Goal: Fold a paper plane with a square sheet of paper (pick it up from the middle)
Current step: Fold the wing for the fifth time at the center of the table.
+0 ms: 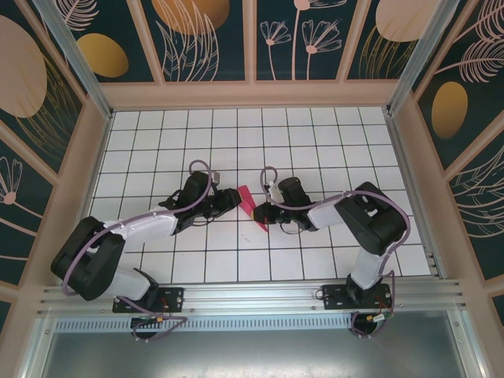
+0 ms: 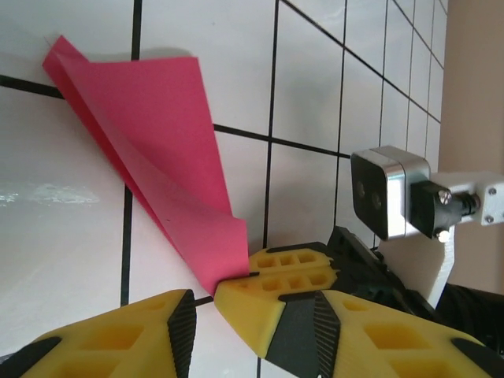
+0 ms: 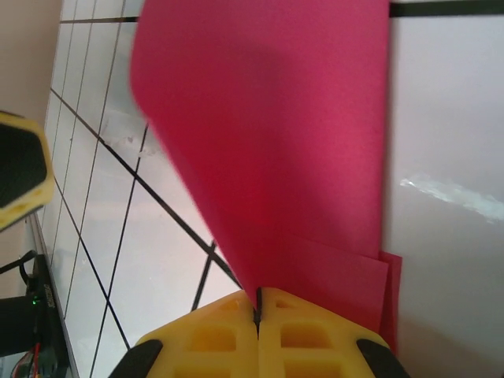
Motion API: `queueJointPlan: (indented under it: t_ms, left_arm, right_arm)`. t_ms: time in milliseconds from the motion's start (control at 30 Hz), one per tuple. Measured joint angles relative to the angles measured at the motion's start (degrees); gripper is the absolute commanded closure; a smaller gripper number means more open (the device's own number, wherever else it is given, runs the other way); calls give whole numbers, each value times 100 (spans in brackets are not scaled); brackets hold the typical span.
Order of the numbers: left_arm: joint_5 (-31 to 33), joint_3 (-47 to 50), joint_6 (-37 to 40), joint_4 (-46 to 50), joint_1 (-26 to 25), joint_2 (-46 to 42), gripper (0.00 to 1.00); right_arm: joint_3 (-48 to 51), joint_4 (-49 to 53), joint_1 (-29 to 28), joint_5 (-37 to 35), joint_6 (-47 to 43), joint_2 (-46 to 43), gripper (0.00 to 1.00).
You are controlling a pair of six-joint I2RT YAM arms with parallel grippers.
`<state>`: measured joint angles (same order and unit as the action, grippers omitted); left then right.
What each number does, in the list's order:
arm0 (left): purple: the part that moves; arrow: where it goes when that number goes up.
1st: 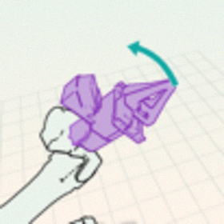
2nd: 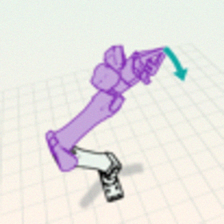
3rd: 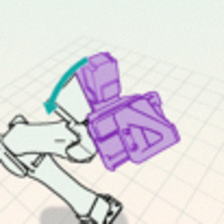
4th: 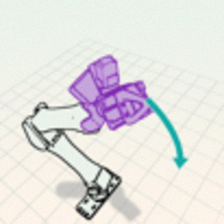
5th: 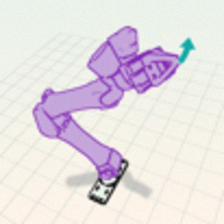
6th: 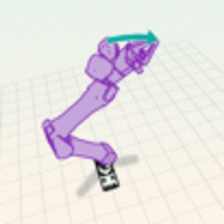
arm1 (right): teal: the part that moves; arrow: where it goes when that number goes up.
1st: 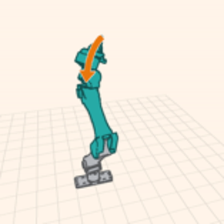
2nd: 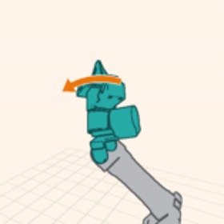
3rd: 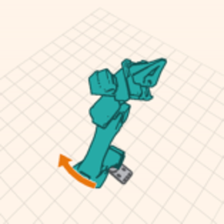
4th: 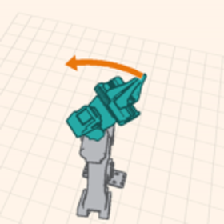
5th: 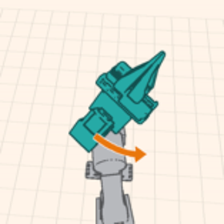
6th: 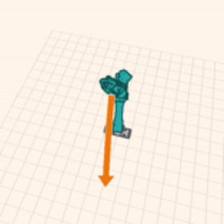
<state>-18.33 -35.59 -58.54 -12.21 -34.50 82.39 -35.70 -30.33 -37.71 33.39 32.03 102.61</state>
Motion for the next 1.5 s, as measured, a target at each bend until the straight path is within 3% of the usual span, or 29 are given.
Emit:
queueJointPlan:
  t_ms: [500,833,967,1233,1500]
  left_arm:
    - [-588,-345,-15,-555,0,804,57]
    - [-616,-601,-83,-822,0,1408,60]
    - [-555,-702,-85,-944,0,1655,61]
    - [-485,-750,-79,-1014,0,1862,61]
    - [-481,-835,-15,-1019,0,1917,61]
  right_arm:
    - [111,-1327,291,920,1381,627,100]
    - [111,-1331,313,938,1550,640,96]
    - [111,-1106,313,881,1488,507,88]
    - [81,-109,295,404,1010,-164,80]
    - [13,579,247,-7,592,-315,81]
